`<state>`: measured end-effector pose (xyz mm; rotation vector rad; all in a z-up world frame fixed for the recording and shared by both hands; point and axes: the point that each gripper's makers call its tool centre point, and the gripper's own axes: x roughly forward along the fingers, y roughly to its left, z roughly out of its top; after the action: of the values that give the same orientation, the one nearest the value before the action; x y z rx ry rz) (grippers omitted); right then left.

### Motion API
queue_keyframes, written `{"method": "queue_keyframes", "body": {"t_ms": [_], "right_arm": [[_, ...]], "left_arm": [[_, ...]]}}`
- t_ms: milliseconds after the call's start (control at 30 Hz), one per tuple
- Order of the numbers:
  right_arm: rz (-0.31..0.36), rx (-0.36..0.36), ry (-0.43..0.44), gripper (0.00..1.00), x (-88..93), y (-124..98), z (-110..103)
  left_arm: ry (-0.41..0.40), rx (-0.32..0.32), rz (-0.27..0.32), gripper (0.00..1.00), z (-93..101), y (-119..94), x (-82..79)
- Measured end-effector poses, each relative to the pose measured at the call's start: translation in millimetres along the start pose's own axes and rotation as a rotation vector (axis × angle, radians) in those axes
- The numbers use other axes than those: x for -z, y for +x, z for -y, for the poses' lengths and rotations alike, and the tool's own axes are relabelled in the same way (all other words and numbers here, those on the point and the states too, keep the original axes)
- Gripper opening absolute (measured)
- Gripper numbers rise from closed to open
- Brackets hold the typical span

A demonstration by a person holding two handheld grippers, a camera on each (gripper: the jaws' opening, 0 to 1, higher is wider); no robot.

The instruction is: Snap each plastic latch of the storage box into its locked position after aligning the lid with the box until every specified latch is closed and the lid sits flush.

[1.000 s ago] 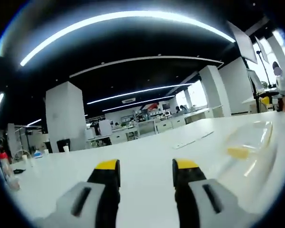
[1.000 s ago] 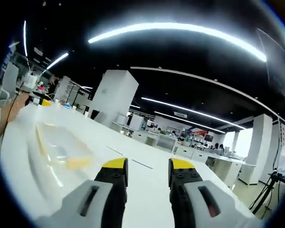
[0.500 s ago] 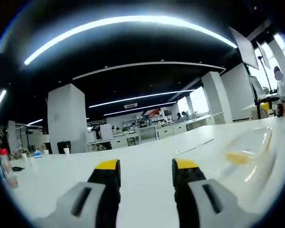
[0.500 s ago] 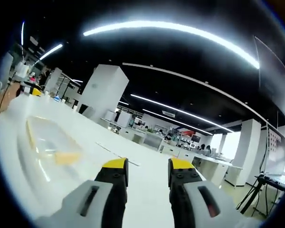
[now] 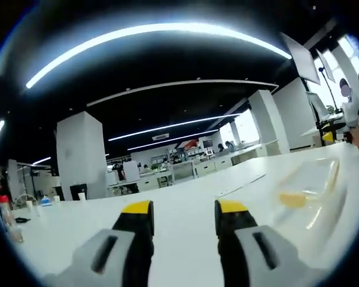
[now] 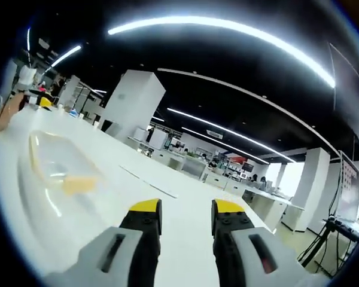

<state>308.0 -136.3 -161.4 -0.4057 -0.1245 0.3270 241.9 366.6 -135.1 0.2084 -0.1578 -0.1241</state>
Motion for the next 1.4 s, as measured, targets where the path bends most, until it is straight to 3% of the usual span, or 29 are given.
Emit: {"method": "queue_keyframes", "body": {"t_ms": [367, 733, 1400], "right_arm": [[0.027, -0.013, 0.011, 0.33, -2.0, 3, -3], [-0.006, -0.010, 0.006, 0.33, 6.6, 12, 2], [0.026, -0.022, -0.011, 0.33, -5.3, 13, 0]], "left_arm": [[0.031, -0.017, -0.018, 0.41, -0.7, 1, 1.6], [0.051, -0.027, -0.026, 0.41, 1.8, 4, -1.5], [0.068, -0.042, -0.058, 0.41, -4.2, 15, 2.5]]}}
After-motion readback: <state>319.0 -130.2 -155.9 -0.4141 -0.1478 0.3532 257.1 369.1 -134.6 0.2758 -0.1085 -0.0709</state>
